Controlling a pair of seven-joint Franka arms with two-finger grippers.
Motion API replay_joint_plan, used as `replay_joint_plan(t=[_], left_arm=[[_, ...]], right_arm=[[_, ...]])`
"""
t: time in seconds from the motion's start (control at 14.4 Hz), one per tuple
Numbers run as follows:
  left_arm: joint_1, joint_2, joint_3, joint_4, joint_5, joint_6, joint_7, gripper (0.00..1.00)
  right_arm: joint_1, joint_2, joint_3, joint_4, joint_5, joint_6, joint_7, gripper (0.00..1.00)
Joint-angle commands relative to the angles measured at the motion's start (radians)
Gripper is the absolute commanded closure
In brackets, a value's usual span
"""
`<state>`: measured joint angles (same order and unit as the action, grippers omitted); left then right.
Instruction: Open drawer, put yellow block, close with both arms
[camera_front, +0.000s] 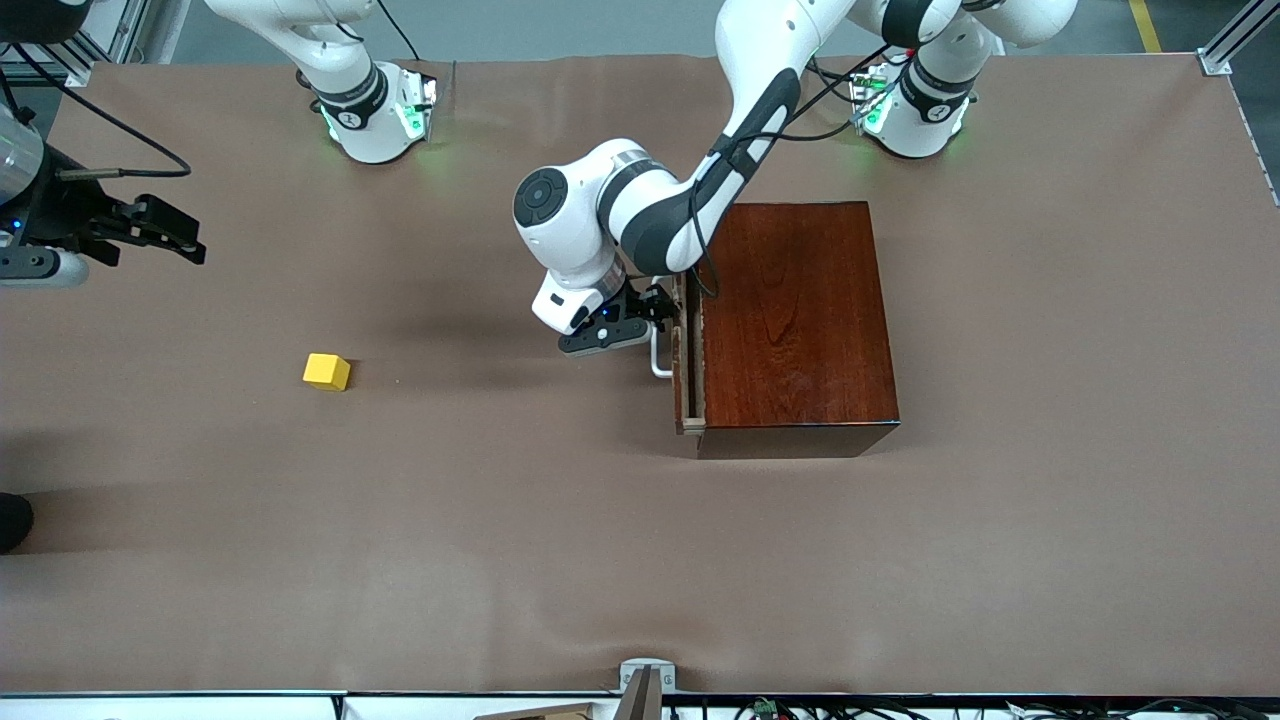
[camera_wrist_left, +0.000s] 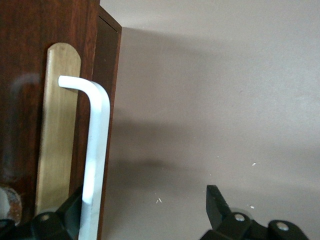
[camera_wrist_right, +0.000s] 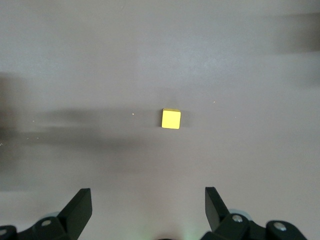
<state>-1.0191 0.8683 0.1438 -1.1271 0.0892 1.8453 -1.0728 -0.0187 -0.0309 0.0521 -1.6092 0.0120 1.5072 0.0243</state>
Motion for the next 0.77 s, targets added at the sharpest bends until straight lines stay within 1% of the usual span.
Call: replay_joint_plan(t=[0.0,0.07,0.42,0.7], left_arm=[[-0.004,0.018,-0.032,0.038,-0.032,0.046,-0.081,0.00],[-0.004,0.018,-0.047,0.038,-0.032,0.066,-0.107,0.00],[-0.004,0.020,-0.067,0.038,-0.036,0.135,-0.170,0.00],[-0.004,0.020,-0.088,0.043,-0.040,0.156,-0.187,0.00]], right_arm=[[0.003,-0.001,-0.002,0.015,-0.024,-0.015,0.000,0.00],[0.003,-0.001,-0.002,0.015,-0.024,-0.016,0.000,0.00],[0.002,0.000,-0.003,0.015,-0.026,-0.015,0.000,0.00],[0.003,0.000,-0.003,0.015,-0.026,-0.015,0.000,0.00]])
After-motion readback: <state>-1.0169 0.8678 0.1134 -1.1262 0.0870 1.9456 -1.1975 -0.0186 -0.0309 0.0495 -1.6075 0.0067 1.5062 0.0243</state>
